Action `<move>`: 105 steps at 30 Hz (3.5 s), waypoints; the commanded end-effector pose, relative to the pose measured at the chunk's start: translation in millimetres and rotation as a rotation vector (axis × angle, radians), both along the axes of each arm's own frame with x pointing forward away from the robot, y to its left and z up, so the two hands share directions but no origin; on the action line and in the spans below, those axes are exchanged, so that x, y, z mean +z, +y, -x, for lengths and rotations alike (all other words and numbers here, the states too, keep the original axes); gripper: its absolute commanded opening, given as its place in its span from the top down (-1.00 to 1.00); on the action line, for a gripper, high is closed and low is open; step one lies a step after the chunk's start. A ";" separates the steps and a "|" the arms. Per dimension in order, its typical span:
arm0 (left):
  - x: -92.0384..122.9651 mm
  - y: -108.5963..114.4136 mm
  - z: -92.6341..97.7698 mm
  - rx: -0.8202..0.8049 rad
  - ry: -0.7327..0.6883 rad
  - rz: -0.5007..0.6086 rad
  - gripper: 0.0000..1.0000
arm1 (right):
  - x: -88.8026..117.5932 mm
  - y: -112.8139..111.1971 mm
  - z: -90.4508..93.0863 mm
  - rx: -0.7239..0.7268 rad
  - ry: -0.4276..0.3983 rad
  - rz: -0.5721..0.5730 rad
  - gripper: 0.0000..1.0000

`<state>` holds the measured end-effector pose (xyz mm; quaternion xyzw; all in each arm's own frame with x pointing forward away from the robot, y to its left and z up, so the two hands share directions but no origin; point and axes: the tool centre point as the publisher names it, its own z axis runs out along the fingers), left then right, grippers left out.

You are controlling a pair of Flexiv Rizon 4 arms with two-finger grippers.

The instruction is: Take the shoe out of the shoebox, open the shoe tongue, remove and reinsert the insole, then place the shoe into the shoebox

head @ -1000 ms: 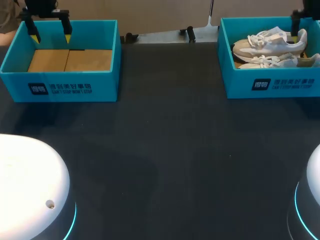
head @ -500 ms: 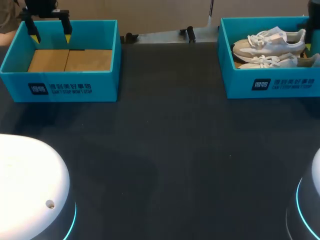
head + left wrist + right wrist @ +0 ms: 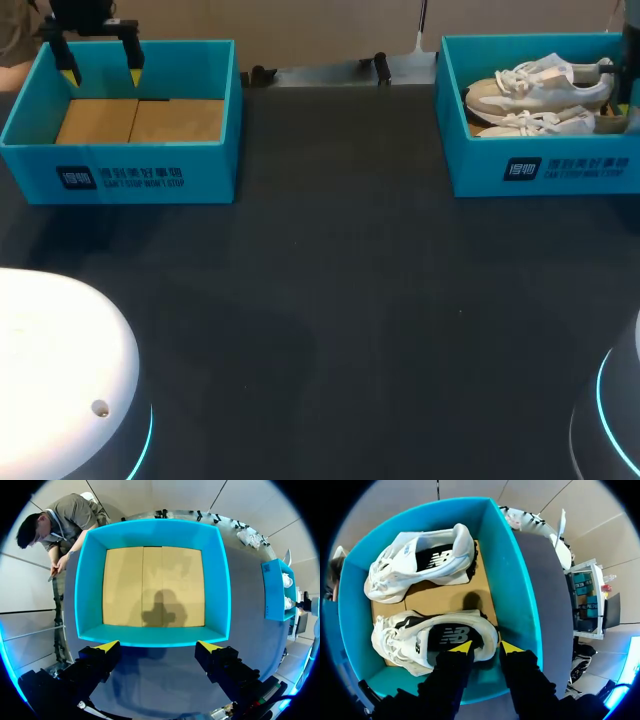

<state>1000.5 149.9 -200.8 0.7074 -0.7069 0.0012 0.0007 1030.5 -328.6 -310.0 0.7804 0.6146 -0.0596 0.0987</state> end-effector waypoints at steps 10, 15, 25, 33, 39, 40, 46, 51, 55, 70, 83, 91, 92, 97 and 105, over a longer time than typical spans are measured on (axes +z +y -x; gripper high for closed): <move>0.2 0.0 0.3 0.000 0.000 -0.001 -1.00 | -20.4 -9.8 -2.4 0.061 -0.005 -0.026 0.33; 0.2 0.0 0.3 0.000 0.000 -0.001 -1.00 | -27.4 -13.9 -2.1 0.073 -0.003 -0.036 0.30; 0.2 0.0 0.3 0.000 0.000 -0.001 -1.00 | -45.2 -20.4 -1.8 0.096 0.001 -0.054 0.21; 0.2 0.0 0.3 0.000 0.000 -0.001 -1.00 | -61.2 -19.5 -4.5 0.112 0.028 -0.066 0.22; 0.2 0.0 0.3 0.000 0.000 -0.001 -1.00 | -72.0 -16.4 -6.7 0.120 0.049 -0.076 0.36; 0.2 0.0 0.3 0.000 0.000 -0.001 -1.00 | -73.0 -16.1 -7.2 0.121 0.051 -0.076 0.43; 0.2 0.0 0.3 0.000 0.000 -0.001 -1.00 | -77.3 -17.3 -8.0 0.116 0.063 -0.065 1.00; 0.2 0.0 0.3 0.000 0.000 -0.001 -1.00 | -73.1 -20.0 -7.9 0.112 0.060 -0.046 1.00; 0.2 0.0 0.3 0.000 0.000 -0.001 -1.00 | -65.1 -20.4 -7.4 0.109 0.048 -0.040 1.00; 0.2 0.0 0.3 0.000 0.000 -0.001 -1.00 | -13.2 -19.5 -7.2 0.123 0.050 0.005 1.00; 0.2 0.0 0.3 0.000 0.000 -0.001 -1.00 | 42.0 -14.1 -4.2 0.173 0.061 0.041 1.00; 0.2 0.0 0.3 0.000 0.000 -0.001 -1.00 | 73.6 -16.0 2.2 0.184 0.056 0.071 1.00; 0.2 0.0 0.3 0.000 0.000 -0.001 -1.00 | 76.9 -15.7 2.8 0.186 0.055 0.075 1.00; 0.2 0.0 0.3 0.000 0.000 -0.001 -1.00 | 95.4 -11.6 6.0 0.194 0.040 0.081 1.00; 0.2 0.0 0.3 0.000 0.000 -0.001 -1.00 | 114.8 -3.4 11.7 0.215 0.047 0.084 1.00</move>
